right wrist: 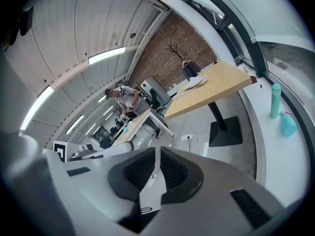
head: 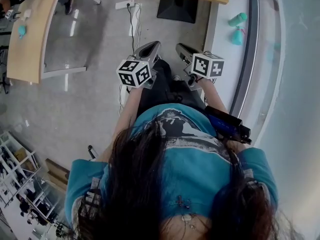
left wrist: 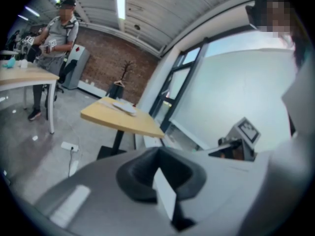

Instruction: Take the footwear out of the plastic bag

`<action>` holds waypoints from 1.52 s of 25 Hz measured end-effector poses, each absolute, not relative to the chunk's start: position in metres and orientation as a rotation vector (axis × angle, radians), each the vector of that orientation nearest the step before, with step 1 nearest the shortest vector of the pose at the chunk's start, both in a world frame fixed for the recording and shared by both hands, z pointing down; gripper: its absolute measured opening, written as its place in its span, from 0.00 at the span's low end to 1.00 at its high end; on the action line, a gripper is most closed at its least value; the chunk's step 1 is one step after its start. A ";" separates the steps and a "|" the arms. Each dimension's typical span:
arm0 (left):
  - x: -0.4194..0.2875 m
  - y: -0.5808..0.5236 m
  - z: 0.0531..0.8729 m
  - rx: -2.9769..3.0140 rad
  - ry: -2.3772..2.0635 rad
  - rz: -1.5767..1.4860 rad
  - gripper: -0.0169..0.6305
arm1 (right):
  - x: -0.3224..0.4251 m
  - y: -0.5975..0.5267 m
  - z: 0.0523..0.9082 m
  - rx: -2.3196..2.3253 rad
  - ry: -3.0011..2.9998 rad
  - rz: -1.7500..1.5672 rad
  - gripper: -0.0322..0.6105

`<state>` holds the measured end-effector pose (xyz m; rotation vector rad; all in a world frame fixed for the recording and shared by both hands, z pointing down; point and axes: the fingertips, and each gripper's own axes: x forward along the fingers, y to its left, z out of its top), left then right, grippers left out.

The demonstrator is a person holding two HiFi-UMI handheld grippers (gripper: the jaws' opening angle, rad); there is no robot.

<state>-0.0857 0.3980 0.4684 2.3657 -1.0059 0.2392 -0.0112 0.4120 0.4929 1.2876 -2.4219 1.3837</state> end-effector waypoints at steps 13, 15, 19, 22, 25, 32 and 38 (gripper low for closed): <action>-0.081 0.426 0.469 2.400 -1.019 0.248 0.02 | 0.013 0.442 0.504 1.359 -2.422 1.421 0.12; -0.084 0.426 0.471 2.395 -1.018 0.244 0.02 | 0.010 0.443 0.504 1.359 -2.420 1.408 0.12; -0.080 0.422 0.468 2.403 -1.007 0.230 0.02 | 0.011 0.442 0.502 1.360 -2.419 1.383 0.12; -0.076 0.422 0.465 2.413 -0.993 0.232 0.02 | 0.012 0.441 0.500 1.364 -2.415 1.378 0.12; -0.077 0.425 0.468 2.413 -0.993 0.237 0.02 | 0.010 0.444 0.501 1.359 -2.417 1.370 0.12; -0.080 0.425 0.470 2.409 -1.002 0.223 0.02 | 0.008 0.444 0.503 1.351 -2.415 1.364 0.12; -0.089 0.420 0.470 2.403 -1.009 0.217 0.02 | 0.000 0.439 0.504 1.343 -2.407 1.365 0.12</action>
